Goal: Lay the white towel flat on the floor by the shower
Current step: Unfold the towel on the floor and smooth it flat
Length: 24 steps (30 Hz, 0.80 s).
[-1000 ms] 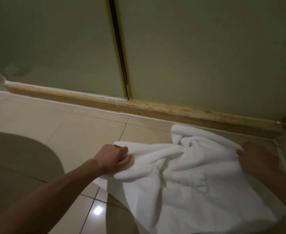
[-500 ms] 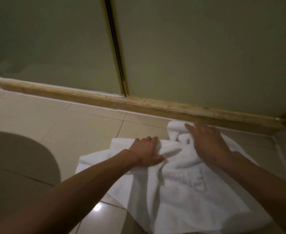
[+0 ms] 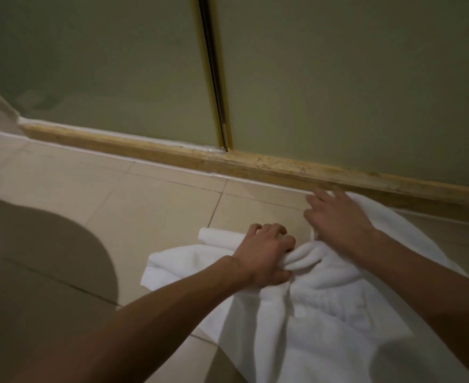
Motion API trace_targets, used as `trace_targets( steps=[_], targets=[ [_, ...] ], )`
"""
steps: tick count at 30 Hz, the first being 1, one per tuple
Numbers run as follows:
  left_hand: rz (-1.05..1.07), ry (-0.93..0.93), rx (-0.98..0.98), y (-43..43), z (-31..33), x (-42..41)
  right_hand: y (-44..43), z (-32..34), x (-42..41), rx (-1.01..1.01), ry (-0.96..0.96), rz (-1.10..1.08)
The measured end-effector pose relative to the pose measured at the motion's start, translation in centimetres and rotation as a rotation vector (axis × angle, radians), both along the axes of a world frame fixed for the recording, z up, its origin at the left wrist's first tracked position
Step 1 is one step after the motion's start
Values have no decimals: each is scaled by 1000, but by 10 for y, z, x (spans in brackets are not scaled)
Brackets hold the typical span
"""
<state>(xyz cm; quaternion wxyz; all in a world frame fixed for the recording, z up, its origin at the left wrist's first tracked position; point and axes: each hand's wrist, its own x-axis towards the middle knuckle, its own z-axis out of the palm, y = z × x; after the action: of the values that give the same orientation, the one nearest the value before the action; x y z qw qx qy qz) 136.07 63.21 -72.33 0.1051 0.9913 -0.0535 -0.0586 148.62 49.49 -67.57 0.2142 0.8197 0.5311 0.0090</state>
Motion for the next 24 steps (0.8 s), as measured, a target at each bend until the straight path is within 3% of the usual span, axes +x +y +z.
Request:
trace_targets(
  steps=[4, 7, 11, 21, 24],
  targets=[
    [-57, 88, -8, 6, 2, -4, -18, 12, 8, 208, -21, -83],
    [-71, 141, 20, 12, 5, -5, -33, 15, 14, 372, -47, -291],
    [-124, 173, 62, 12, 11, -7, -43, 15, 23, 423, -162, -525],
    [-154, 83, 145, 24, 25, -21, -51, 55, 49, 643, -410, -715],
    [-122, 105, 154, 31, 28, -30, -51, 63, 51, 835, -405, -821]
  ],
)
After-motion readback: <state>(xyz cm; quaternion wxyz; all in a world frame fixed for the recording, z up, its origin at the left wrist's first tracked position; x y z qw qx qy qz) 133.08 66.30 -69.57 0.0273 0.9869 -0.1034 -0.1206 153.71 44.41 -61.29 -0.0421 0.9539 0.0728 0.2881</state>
